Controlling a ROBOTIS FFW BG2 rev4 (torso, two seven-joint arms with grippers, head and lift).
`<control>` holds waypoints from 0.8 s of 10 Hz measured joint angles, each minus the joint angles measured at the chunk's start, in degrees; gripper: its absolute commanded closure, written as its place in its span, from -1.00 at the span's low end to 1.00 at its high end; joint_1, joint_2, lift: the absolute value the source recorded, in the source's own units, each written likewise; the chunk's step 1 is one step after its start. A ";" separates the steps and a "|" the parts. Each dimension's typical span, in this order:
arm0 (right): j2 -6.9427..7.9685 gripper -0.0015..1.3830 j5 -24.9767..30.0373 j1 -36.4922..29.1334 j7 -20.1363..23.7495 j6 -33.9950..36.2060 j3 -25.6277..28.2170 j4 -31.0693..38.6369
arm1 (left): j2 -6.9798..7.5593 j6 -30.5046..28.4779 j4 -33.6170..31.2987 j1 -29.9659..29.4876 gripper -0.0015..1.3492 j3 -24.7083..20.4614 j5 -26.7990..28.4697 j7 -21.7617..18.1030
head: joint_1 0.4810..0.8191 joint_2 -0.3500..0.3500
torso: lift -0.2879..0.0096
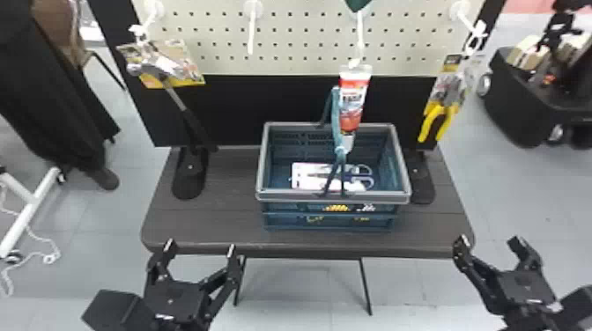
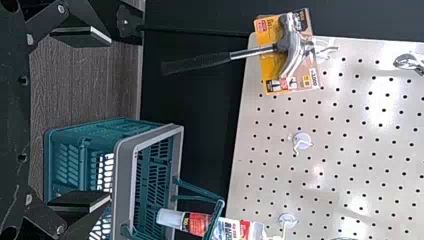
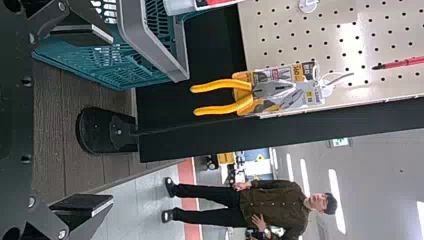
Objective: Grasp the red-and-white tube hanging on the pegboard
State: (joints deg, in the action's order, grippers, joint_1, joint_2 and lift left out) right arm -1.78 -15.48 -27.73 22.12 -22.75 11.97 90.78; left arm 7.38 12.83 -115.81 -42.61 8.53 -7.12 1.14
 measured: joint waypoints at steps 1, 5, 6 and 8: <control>-0.13 -0.75 0.42 0.68 0.65 1.50 0.01 0.63 | 0.00 0.00 0.00 0.00 -0.69 0.00 0.00 0.00 | 1.00 0.02 | 0.27; -2.30 -0.74 3.93 8.10 6.63 11.10 0.12 5.21 | 0.00 0.00 0.00 -0.08 -0.69 -0.06 -0.08 0.00 | 1.00 0.02 | 0.27; -2.68 -0.74 4.33 10.79 9.58 13.44 0.15 4.58 | 0.00 0.04 0.00 -0.14 -0.69 -0.13 -0.09 0.00 | 1.00 0.02 | 0.27; -3.04 -0.74 5.83 18.47 16.73 17.44 0.15 0.24 | 0.00 0.02 0.00 -0.22 -0.69 -0.24 -0.12 0.00 | 1.00 0.02 | 0.27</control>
State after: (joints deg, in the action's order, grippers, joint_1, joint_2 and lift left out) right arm -4.82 -9.65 -9.27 38.86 -5.31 12.12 91.02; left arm 7.38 12.85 -115.81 -42.82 8.29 -7.23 1.14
